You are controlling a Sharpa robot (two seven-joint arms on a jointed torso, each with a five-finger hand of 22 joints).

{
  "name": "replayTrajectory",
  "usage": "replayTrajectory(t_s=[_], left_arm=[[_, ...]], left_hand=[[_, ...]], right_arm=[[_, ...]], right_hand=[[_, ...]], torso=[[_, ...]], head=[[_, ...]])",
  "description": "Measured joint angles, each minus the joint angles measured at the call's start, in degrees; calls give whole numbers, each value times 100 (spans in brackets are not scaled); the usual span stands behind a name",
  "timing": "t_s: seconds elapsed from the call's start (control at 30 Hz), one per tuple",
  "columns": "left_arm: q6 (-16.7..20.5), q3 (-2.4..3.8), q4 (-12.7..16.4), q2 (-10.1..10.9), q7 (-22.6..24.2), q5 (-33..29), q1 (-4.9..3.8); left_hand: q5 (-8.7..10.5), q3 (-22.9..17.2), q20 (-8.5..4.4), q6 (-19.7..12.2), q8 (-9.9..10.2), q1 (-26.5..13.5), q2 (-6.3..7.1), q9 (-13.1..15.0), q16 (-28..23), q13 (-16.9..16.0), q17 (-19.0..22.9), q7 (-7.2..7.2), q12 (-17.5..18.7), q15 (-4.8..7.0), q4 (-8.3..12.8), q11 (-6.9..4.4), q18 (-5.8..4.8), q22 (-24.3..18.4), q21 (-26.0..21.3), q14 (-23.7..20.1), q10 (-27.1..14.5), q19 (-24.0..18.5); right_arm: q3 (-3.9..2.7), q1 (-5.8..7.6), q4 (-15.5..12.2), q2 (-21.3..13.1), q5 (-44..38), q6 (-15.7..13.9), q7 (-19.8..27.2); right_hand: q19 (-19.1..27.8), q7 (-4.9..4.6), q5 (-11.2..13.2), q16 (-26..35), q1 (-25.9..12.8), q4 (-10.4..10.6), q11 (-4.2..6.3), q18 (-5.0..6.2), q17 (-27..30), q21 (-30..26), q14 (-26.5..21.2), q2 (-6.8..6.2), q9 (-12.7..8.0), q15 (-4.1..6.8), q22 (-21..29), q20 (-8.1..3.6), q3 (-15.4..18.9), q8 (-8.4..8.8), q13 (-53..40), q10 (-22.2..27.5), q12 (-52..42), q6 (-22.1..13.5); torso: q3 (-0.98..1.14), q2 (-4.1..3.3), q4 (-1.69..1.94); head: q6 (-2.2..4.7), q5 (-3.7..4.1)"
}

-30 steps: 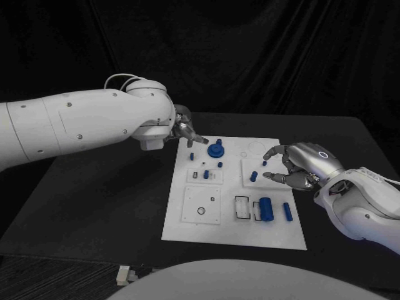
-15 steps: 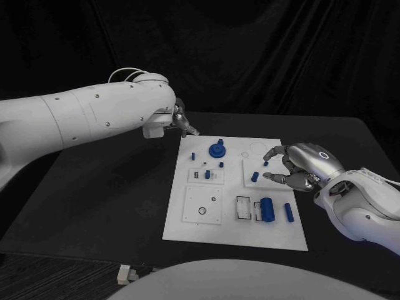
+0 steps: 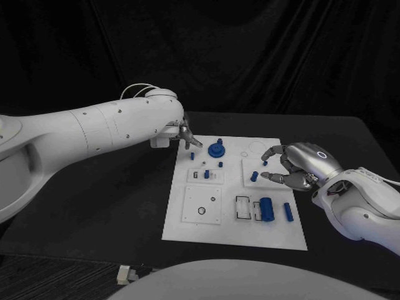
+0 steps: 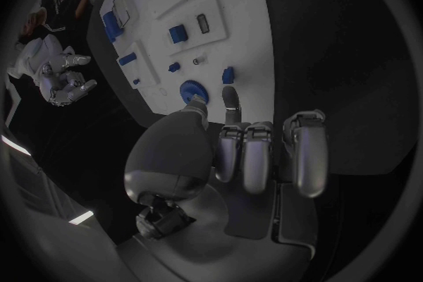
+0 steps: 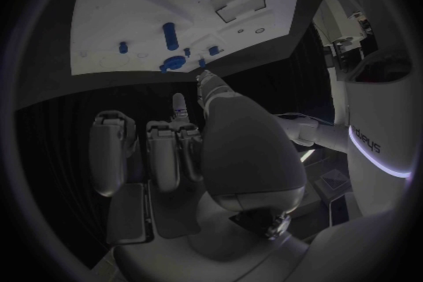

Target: Assemble the parts on the task board

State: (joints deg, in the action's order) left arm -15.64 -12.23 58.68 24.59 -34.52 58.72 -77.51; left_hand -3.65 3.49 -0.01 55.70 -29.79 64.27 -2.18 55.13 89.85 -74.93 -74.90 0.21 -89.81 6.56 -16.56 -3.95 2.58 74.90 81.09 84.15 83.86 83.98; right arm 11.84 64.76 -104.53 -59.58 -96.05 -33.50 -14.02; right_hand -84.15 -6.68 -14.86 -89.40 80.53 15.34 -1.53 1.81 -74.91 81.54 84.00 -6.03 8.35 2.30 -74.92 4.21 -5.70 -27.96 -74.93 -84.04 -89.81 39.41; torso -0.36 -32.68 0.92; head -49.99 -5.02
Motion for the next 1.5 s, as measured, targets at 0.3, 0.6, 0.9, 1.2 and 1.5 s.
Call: replayTrajectory(t_s=[0.3,0.6,0.9,1.2,1.5], left_arm=[[-87,0,-120,-63,70,34,76],[-207,1,-207,-81,46,49,125],[-279,1,-256,-119,11,55,184],[-290,1,-295,-137,8,58,209],[-297,1,-353,-187,24,60,245]], left_hand=[[0,12,0,0,22,0,0,0,0,0,0,0,0,0,-12,0,1,5,-50,0,0,0],[0,67,0,62,22,-1,0,77,0,0,0,-1,0,0,12,18,1,4,-59,0,18,0],[0,84,0,-16,86,56,-57,111,0,0,0,54,0,-22,-4,18,1,4,-81,-21,18,0],[0,99,42,-105,272,107,-107,56,0,0,0,103,0,-43,12,59,2,3,-110,0,17,2],[-52,99,67,-155,441,200,-169,17,0,0,-5,153,48,-76,12,100,2,3,-176,-9,17,0]], right_arm=[[0,0,0,10,8,-4,11],[1,0,2,15,13,-2,16],[1,0,6,29,18,1,19],[1,0,8,30,22,5,19],[0,0,15,43,28,10,19]], right_hand=[[0,0,0,0,0,0,0,0,0,0,0,0,0,0,1,0,0,0,1,0,0,0],[0,0,0,0,0,0,0,0,0,0,0,0,1,0,1,0,0,0,1,0,0,0],[0,0,1,0,0,0,0,0,0,0,0,0,0,0,1,0,0,0,1,0,0,0],[0,0,1,0,0,15,0,0,0,0,0,0,-4,0,-3,0,16,0,2,0,0,0],[0,0,1,0,0,15,0,0,0,0,0,0,-3,0,-3,0,16,0,2,0,1,-1]], torso=[[0,7,1],[0,10,4],[1,11,3],[1,11,3],[1,8,2]], head=[[0,0],[0,6],[0,1],[0,48],[0,32]])
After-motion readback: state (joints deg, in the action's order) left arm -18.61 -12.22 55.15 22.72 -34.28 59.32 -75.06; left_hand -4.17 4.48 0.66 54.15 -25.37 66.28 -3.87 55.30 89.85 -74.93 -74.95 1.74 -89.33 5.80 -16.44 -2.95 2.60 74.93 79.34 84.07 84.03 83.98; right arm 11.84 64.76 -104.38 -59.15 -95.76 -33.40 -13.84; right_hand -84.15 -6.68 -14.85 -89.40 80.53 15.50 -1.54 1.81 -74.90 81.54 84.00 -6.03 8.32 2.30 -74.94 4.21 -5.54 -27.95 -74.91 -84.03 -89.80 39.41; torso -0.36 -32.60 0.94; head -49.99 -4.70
